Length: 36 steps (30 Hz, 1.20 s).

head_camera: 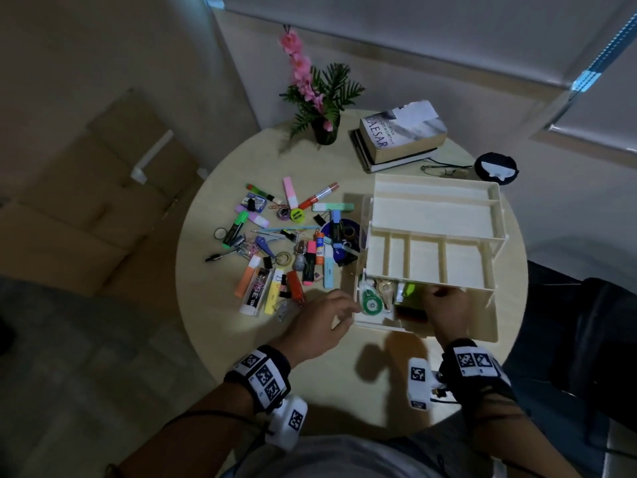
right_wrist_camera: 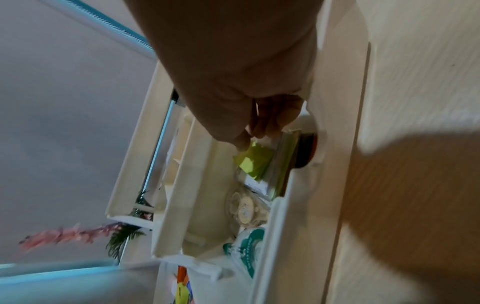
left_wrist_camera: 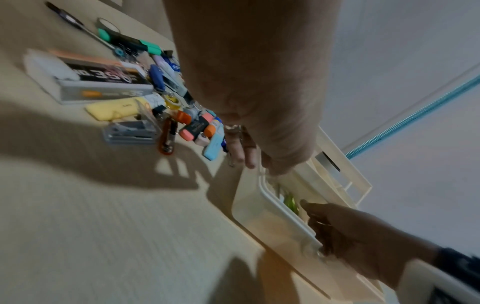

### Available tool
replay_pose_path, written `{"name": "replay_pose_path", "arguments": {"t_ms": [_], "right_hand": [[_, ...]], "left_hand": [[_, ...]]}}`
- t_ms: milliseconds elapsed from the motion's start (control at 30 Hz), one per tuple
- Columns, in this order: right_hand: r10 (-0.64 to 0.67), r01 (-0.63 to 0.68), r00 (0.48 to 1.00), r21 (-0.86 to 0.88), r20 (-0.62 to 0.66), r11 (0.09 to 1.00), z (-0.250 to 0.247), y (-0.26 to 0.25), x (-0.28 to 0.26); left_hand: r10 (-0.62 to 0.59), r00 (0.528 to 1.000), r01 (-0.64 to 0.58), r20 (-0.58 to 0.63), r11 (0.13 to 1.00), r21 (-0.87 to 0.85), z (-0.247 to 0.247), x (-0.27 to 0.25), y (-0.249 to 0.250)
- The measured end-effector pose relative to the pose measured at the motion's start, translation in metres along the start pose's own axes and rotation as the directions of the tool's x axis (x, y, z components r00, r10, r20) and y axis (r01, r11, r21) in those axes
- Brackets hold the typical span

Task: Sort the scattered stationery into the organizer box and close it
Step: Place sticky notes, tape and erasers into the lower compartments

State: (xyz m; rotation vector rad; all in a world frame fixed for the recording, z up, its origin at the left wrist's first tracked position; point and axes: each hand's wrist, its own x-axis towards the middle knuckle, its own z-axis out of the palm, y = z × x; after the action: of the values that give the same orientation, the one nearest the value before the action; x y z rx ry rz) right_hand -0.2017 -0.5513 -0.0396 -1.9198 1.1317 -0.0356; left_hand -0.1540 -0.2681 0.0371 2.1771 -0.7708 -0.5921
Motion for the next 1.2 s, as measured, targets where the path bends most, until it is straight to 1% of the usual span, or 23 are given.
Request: {"name": "replay_pose_path", "arguments": {"t_ms": [133,267,333,467,567,633,667,733,867,967,1033,1133,1200], "right_hand": [[-0.086,0.097,0.991,-0.110,0.101,0.989,-0.017,-0.007,-0.016],[-0.250,0.278,0.954,-0.180,0.163,0.944,-0.034,-0.032,-0.051],[-0.322,0.366,0.920,-0.201,0.222,0.909,-0.037,-0.050,-0.071],[-0.437,0.495,0.846,-0.145,0.305,0.856,-0.025,-0.078,-0.096],[-0.482,0.543,0.803,-0.098,0.351,0.834,-0.001,-0.092,-0.105],[-0.530,0.603,0.754,-0.091,0.389,0.792,0.016,-0.101,-0.110],[-0.538,0.620,0.736,-0.092,0.410,0.779,0.024,-0.106,-0.113],[-0.529,0.631,0.721,-0.108,0.447,0.769,0.041,-0.112,-0.118],[-0.501,0.671,0.686,-0.193,0.527,0.716,0.076,-0.121,-0.125],[-0.462,0.679,0.677,-0.242,0.573,0.693,0.101,-0.125,-0.127],[-0.436,0.671,0.685,-0.272,0.584,0.690,0.117,-0.125,-0.129],[-0.389,0.664,0.692,-0.325,0.608,0.673,0.136,-0.126,-0.133],[-0.356,0.656,0.696,-0.350,0.624,0.669,0.144,-0.127,-0.136]], "left_hand": [[-0.101,0.990,0.098,-0.101,0.995,-0.036,-0.018,-0.017,-0.021],[-0.194,0.970,0.189,-0.144,0.981,-0.049,-0.036,-0.034,-0.050],[-0.230,0.962,0.222,-0.147,0.973,-0.064,-0.045,-0.042,-0.064],[-0.267,0.944,0.264,-0.193,0.964,-0.043,-0.059,-0.050,-0.083],[-0.261,0.936,0.266,-0.234,0.964,-0.012,-0.073,-0.054,-0.095],[-0.287,0.927,0.295,-0.243,0.956,-0.004,-0.081,-0.055,-0.106],[-0.310,0.918,0.318,-0.248,0.948,-0.010,-0.085,-0.056,-0.111],[-0.350,0.900,0.362,-0.258,0.932,-0.003,-0.094,-0.057,-0.122],[-0.441,0.860,0.469,-0.257,0.881,0.058,-0.107,-0.061,-0.142],[-0.515,0.823,0.541,-0.241,0.839,0.057,-0.116,-0.059,-0.149],[-0.529,0.823,0.556,-0.206,0.824,0.108,-0.117,-0.055,-0.152],[-0.493,0.848,0.528,-0.194,0.819,0.224,-0.115,-0.047,-0.154],[-0.486,0.854,0.521,-0.187,0.800,0.297,-0.113,-0.041,-0.150]]}}
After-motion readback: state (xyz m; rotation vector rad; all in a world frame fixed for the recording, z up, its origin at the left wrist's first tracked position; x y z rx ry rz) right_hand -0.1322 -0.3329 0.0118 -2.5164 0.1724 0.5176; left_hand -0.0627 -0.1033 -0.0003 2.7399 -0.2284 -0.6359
